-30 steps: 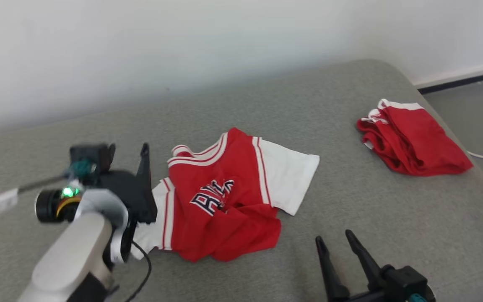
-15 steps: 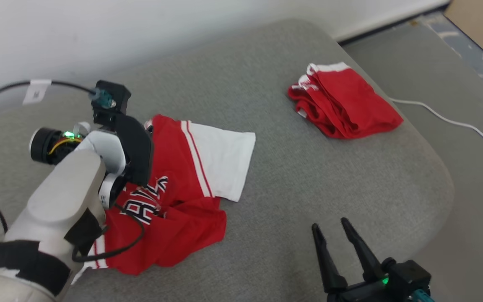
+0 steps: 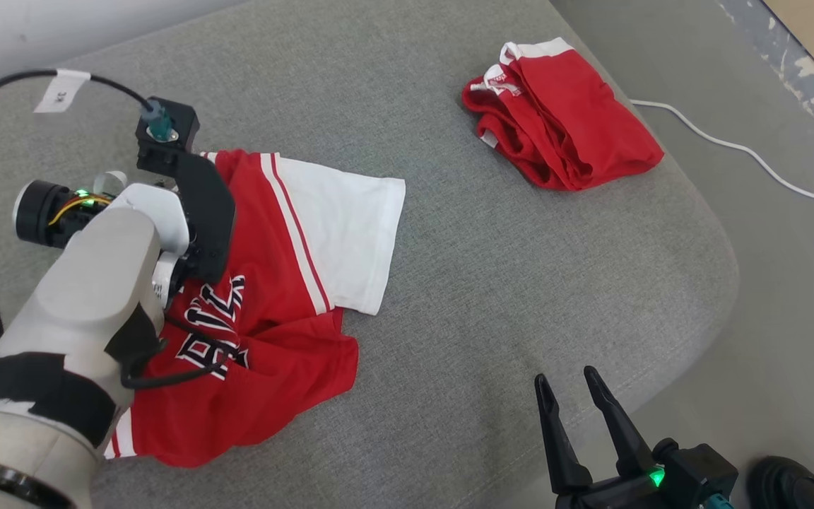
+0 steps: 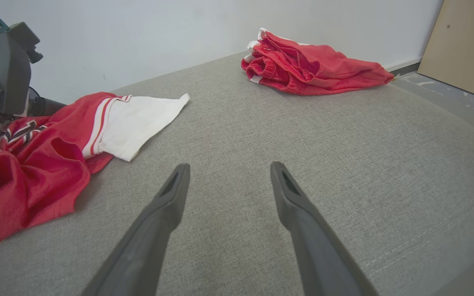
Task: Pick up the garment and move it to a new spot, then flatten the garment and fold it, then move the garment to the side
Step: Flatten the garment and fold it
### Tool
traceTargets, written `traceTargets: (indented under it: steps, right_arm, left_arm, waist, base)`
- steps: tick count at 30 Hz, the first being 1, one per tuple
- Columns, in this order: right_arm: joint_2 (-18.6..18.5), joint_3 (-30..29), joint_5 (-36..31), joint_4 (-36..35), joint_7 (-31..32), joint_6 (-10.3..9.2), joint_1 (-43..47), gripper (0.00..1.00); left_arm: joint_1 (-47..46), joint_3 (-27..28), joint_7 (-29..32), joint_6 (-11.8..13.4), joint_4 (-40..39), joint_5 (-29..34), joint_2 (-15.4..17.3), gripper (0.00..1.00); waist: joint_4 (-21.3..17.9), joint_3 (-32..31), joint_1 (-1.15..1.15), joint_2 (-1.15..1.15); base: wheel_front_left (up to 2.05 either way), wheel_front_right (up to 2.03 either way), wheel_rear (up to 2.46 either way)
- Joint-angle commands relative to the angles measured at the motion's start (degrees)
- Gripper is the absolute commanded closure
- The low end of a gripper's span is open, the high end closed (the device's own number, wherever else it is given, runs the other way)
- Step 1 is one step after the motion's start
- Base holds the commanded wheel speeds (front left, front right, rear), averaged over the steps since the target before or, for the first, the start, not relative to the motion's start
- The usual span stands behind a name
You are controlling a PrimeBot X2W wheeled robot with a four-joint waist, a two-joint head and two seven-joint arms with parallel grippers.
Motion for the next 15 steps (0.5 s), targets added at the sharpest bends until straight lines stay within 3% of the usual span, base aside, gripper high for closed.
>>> traceTargets:
  steps: [1, 5, 6, 8, 15]
  right_arm:
    - [0.3, 0.3, 0.3, -0.1, -0.3, -0.12, -0.2, 0.00]
    - [0.3, 0.9, 0.3, 0.3, -0.4, -0.12, -1.2, 0.00]
    - [0.3, 1.0, 0.3, 0.4, -0.4, -0.12, -1.4, 0.00]
    - [0.3, 1.2, 0.5, 0.5, -0.4, -0.12, -1.7, 0.00]
    - [0.3, 2.2, 0.4, 1.3, -0.5, -0.12, -2.7, 0.00]
  left_arm:
    - [0.0, -0.1, 1.1, -0.6, 0.9, -0.5, -0.7, 0.00]
    - [-0.5, -0.1, 4.2, -1.2, 3.4, -1.9, -2.6, 0.00]
    - [-0.4, -0.3, 4.8, -1.4, 3.8, -1.8, -3.0, 0.21]
    - [-0.4, -0.5, 4.8, -2.2, 4.0, -2.1, -3.7, 1.00]
    - [-1.3, 1.5, -3.5, -4.2, 1.0, -4.7, -5.5, 1.00]
  waist:
    - [-0.2, 0.4, -0.01, -0.01]
    - [-0.1, 0.6, -0.01, -0.01]
    - [0.0, 0.6, -0.01, -0.01]
    - [0.0, 0.7, -0.01, -0.01]
    - [0.2, 0.4, -0.01, -0.01]
  base:
    - [0.00, 0.00, 0.00]
    - [0.00, 0.00, 0.00]
    - [0.00, 0.00, 0.00]
    - [0.00, 0.00, 0.00]
    - [0.00, 0.00, 0.00]
